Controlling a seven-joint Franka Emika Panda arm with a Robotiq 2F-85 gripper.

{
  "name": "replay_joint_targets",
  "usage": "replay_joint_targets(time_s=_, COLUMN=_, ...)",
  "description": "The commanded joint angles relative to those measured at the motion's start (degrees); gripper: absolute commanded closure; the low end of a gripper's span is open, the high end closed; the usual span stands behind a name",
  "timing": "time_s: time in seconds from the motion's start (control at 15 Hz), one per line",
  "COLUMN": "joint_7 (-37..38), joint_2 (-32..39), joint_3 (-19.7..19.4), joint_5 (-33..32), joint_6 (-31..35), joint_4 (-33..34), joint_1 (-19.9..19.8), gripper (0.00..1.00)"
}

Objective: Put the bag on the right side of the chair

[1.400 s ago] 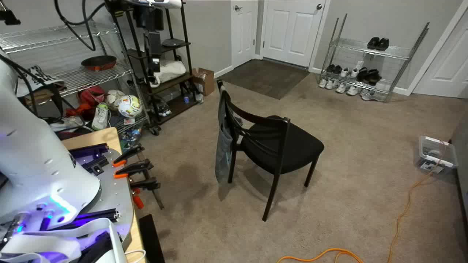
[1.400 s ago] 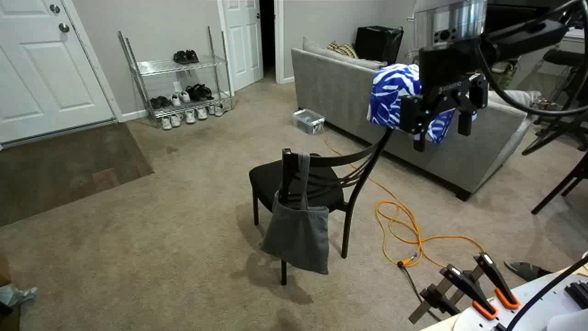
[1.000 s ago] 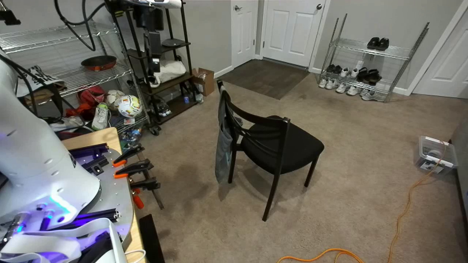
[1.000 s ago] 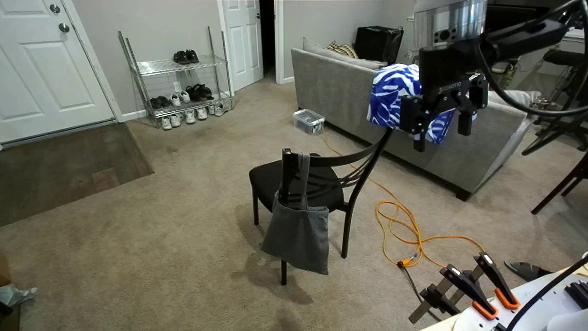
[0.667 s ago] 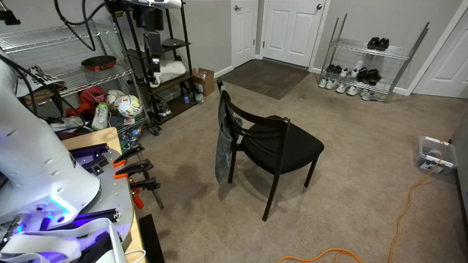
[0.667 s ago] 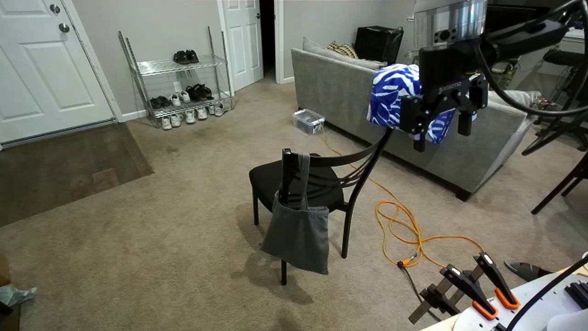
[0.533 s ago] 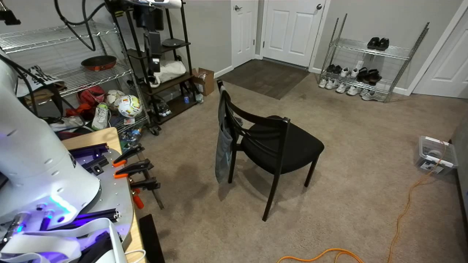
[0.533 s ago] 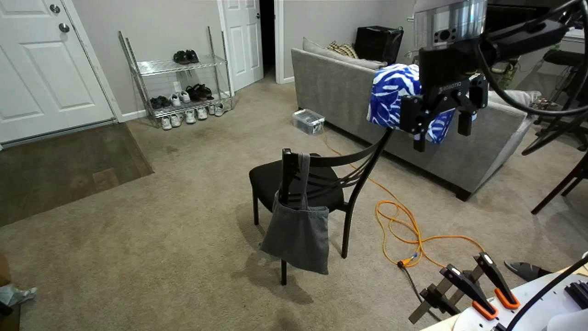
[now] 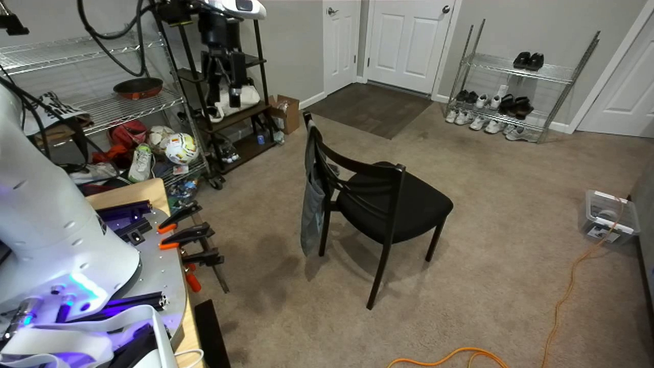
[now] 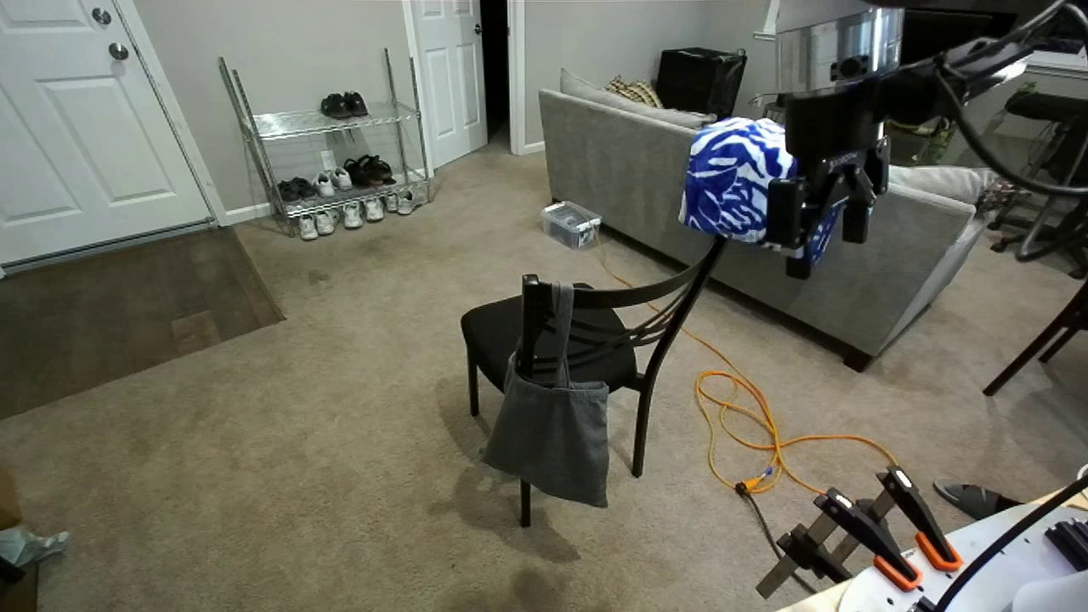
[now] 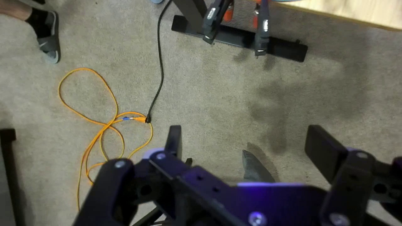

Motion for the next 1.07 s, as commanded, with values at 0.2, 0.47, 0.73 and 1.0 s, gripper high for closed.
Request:
replay_joint_targets(time_s=0.2, joint_7=-21.5, joint_2=6.2, joint_3=-7.1, joint_5=-8.9, joint_6=8.9, joint_4=3.2, joint_1=-0.2, gripper=0.0)
replay_joint_targets(time_s=0.47, joint_7=-30.1, joint_2=10.3, joint_3=-7.7, joint_5=-11.8, joint_6=15.0, joint_4=5.8, joint_1=0.6, gripper=0.0)
replay_joint_targets(time_s=0.73, joint_7=-37.8, joint_2=14.8, joint_3=-6.7, joint_5=-12.8, joint_6=19.3, joint_4=9.0, joint_1=1.8, gripper=0.0)
replay_joint_targets(time_s=1.0, joint_7=-45.1, joint_2=19.2, joint_3=-5.5, joint_5=-15.0, joint_6=22.2, joint_4=13.0, joint_1=2.8, gripper=0.0)
